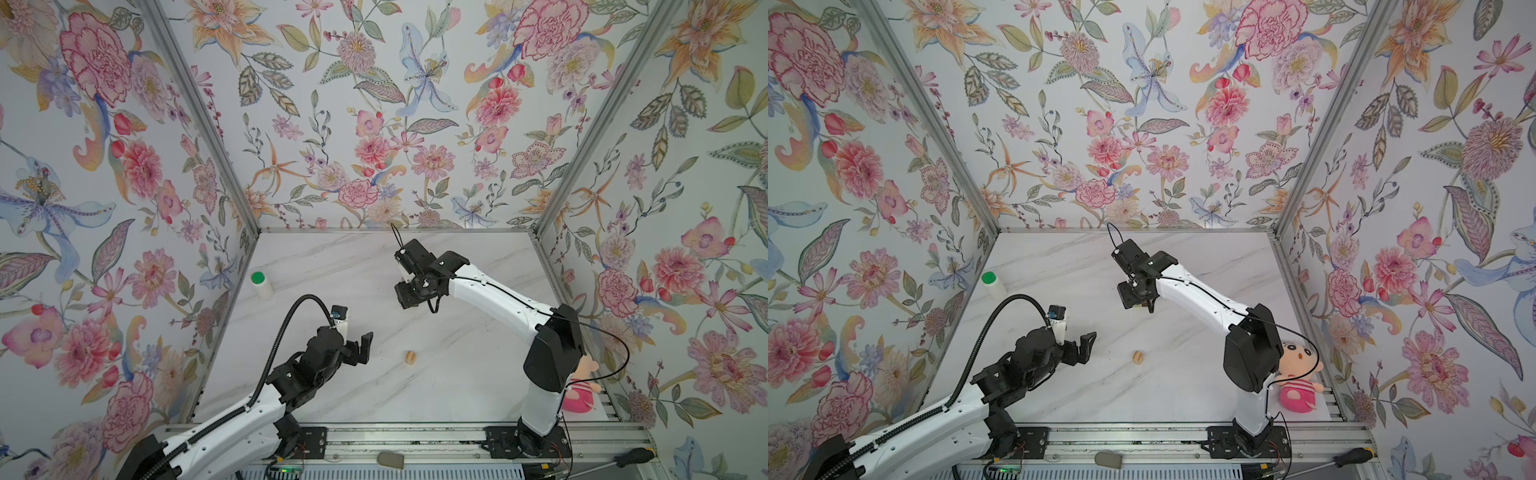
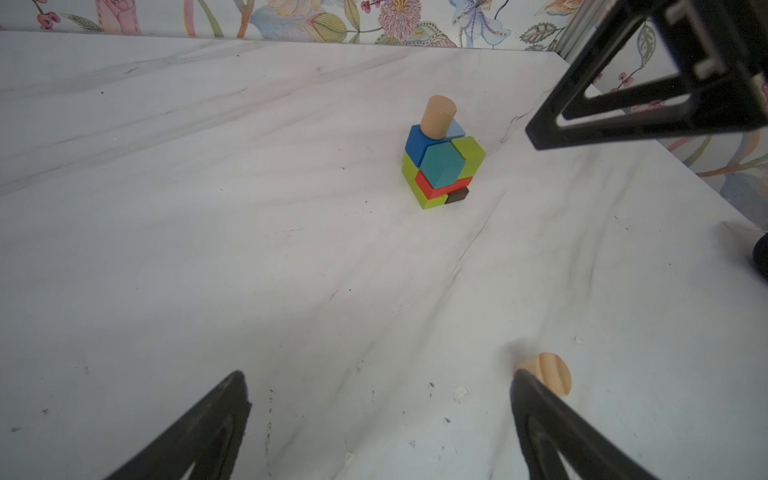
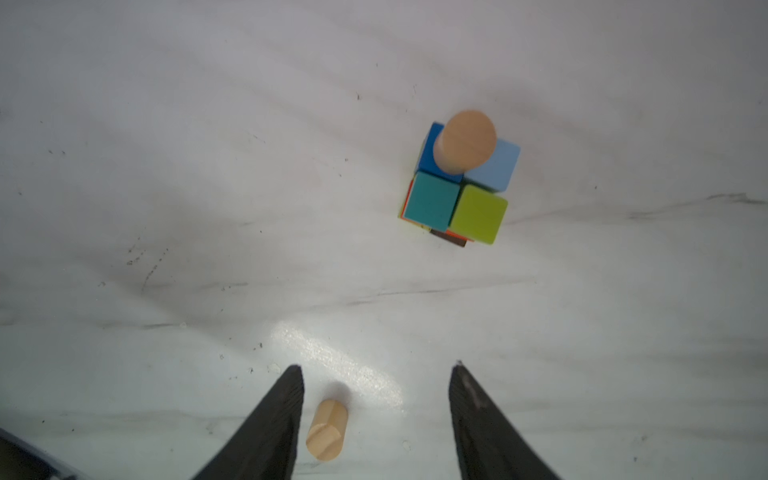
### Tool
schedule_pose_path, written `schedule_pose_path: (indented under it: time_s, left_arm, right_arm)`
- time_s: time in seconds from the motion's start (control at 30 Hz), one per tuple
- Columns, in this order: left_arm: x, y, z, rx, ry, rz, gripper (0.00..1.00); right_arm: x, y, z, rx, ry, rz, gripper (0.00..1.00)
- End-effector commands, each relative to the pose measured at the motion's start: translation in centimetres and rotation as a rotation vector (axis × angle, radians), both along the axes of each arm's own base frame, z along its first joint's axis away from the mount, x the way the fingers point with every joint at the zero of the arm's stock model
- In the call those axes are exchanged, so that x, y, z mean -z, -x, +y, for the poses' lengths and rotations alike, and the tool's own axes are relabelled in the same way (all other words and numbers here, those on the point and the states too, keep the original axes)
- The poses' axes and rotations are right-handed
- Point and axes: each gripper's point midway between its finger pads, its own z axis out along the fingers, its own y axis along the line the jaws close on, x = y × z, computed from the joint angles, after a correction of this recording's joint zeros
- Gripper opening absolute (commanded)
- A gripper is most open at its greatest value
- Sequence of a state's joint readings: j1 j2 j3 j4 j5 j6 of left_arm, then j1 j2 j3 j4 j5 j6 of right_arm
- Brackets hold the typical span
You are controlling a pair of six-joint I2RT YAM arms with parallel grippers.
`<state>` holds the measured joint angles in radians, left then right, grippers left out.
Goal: Build the wood block tower
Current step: 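Open the right gripper and swing it toward the other wooden cylinder, then lower the right gripper and close it on the second wooden cylinder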
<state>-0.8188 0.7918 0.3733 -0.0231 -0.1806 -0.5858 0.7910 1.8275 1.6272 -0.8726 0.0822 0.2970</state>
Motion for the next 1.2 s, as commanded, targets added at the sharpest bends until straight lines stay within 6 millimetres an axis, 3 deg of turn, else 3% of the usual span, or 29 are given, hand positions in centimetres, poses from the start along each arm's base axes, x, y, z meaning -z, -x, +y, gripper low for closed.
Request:
schedule_pose_path:
  time_s: [0.0, 0.2, 0.47, 1.17]
  left_arm:
    - [1.6, 1.3, 0.6, -0.037, -0.008, 0.035, 0.99]
    - [3.1, 3.5, 0.7, -0.041, -0.004, 0.059, 0.99]
    - [4.5, 5.5, 0.9, -0.030, -0.001, 0.086, 0.99]
    - [5.5, 5.7, 1.1, -0.034, -0.039, 0.086, 0.99]
  right_arm:
    - [0.4, 1.5, 0.0, 0.031, -0.060, -0.007, 0.57]
    - [3.7, 5.0, -1.5, 0.046, -0.043, 0.040, 0.54]
    - [6.5, 8.4, -1.0, 0.022, -0.053, 0.100, 0.53]
    - [11.4, 11.5, 0.2, -0.001, -0.009, 0.203, 0.48]
